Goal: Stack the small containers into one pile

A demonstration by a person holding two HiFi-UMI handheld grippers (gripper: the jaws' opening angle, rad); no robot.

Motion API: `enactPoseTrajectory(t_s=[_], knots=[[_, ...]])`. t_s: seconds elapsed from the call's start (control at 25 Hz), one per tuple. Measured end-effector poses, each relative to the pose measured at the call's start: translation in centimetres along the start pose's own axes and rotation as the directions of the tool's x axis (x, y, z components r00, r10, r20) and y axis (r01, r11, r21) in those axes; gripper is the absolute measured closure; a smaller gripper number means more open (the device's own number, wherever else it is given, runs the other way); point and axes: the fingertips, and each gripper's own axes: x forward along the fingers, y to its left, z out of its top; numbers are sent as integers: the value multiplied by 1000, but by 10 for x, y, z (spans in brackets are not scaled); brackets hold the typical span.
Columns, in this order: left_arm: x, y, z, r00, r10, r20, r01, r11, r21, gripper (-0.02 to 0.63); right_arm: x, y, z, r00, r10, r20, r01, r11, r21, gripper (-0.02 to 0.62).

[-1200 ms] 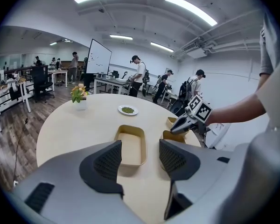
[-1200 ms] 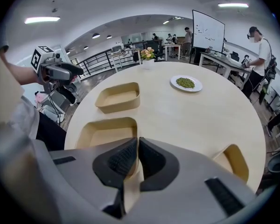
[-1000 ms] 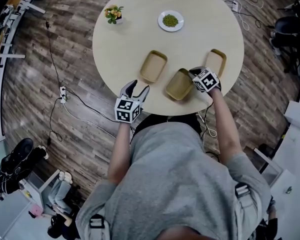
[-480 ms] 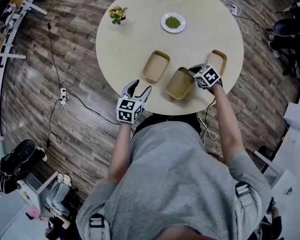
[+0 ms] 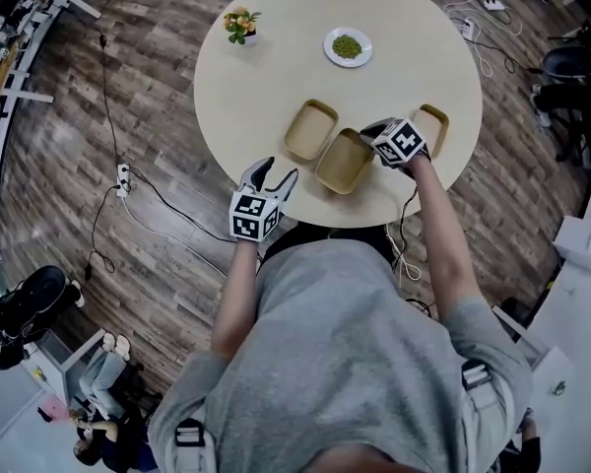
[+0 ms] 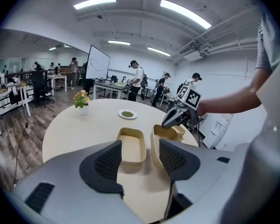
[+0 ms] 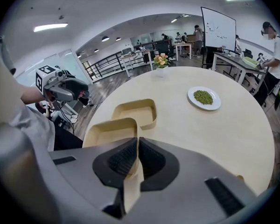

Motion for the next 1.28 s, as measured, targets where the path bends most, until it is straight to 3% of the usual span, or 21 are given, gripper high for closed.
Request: enactPoseTrajectory(t_s=[0.72, 1.28], knots=[[-11, 3, -2, 999, 40, 17, -40, 999, -23, 339, 7, 6, 56, 999, 47, 2, -47, 997, -56, 578], [-24, 12, -11, 998, 67, 13, -67, 997, -38, 339, 31, 5, 77, 995, 89, -35, -90, 995, -40, 578]])
